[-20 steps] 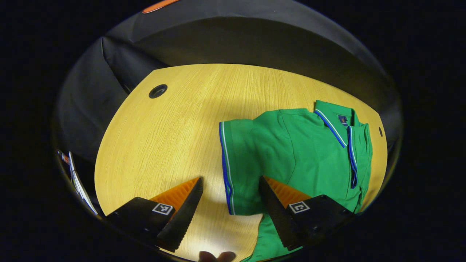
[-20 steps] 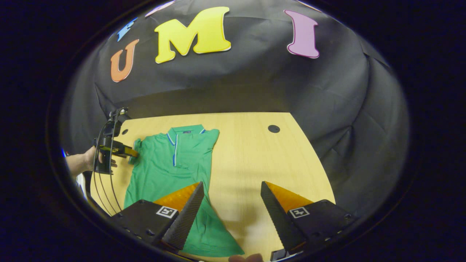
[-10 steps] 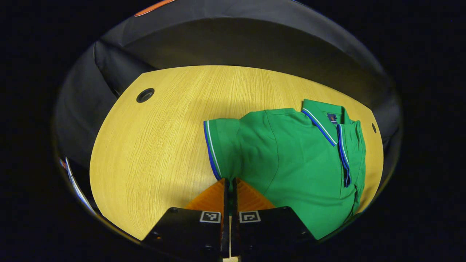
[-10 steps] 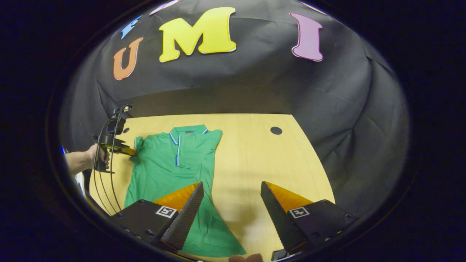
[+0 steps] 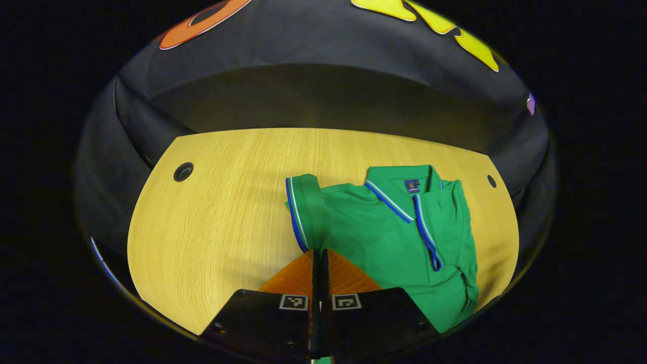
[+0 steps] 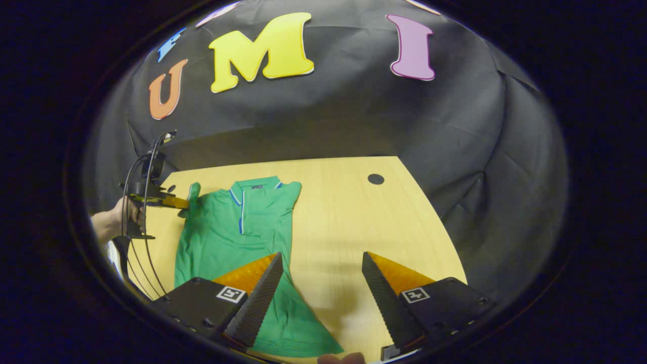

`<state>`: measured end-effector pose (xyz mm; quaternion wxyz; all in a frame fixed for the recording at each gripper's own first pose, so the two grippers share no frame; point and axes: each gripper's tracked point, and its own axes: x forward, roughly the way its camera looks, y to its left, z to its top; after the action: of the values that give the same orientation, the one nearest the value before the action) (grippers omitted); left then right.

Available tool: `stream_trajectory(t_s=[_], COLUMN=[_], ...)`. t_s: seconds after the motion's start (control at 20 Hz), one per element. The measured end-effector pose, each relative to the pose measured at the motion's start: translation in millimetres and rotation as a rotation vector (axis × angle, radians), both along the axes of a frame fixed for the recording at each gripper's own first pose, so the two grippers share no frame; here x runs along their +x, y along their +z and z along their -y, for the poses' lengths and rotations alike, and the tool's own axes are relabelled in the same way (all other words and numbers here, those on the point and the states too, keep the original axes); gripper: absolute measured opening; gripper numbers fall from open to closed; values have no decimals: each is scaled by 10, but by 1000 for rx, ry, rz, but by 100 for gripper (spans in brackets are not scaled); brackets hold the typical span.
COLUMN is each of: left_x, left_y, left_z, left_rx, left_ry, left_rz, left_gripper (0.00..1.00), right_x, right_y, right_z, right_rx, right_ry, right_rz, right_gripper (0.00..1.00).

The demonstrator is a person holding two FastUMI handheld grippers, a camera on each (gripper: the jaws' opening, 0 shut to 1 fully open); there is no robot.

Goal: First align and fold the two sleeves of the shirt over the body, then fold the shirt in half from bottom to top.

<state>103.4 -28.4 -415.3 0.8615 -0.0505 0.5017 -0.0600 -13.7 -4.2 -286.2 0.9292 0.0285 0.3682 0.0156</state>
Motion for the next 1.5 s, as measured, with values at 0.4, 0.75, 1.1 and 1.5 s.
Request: stream_trajectory(t_s=[0.4, 0.75, 1.1, 1.5], left_x=[28, -40, -413, -1692], left_y=[84, 293, 579, 764], left_z=[848, 935, 464, -12], left_rx=[-65, -77, -75, -26], left_ry=[-67, -39, 22, -12], left_rz=[-20, 3, 43, 54], left_gripper=[4, 100, 100, 100], right_x=[-89, -89, -99, -530], right_y=[9, 5, 79, -105], right_z=[227, 206, -125, -172], right_rx=[-1, 21, -3, 17], right_ry=[-41, -53, 60, 214], right_rz=[-3, -9, 6, -45], right_gripper=[96, 94, 97, 94])
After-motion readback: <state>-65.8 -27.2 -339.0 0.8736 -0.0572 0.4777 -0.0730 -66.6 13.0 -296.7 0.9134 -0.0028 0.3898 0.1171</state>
